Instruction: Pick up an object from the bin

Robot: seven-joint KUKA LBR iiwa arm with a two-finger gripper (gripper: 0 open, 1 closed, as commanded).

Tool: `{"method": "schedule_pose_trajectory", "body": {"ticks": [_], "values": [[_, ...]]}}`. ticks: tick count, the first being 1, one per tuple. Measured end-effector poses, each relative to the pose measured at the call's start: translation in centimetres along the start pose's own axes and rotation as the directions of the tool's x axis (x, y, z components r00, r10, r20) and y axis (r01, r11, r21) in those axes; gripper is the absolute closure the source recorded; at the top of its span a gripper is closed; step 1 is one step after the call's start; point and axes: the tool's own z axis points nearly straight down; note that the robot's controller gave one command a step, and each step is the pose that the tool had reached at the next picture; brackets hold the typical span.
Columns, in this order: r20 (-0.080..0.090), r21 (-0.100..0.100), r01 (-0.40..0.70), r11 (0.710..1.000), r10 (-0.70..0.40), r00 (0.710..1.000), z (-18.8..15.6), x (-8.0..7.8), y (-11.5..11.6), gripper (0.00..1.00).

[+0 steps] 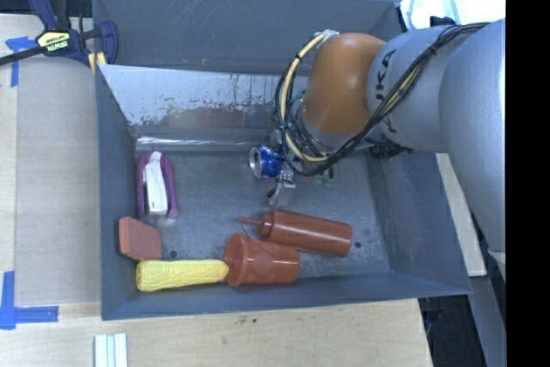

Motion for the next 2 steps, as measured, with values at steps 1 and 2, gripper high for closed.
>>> {"method": "schedule_pose_trajectory", "body": {"ticks": [1, 2], "values": [[-0.003, 0.000, -0.177, 0.984, 0.177, 0.984, -0.48, 0.04, -1.01, 1.00], [-0.003, 0.000, -0.177, 0.984, 0.177, 0.984, -0.51, 0.04, -1.01, 1.00]]}}
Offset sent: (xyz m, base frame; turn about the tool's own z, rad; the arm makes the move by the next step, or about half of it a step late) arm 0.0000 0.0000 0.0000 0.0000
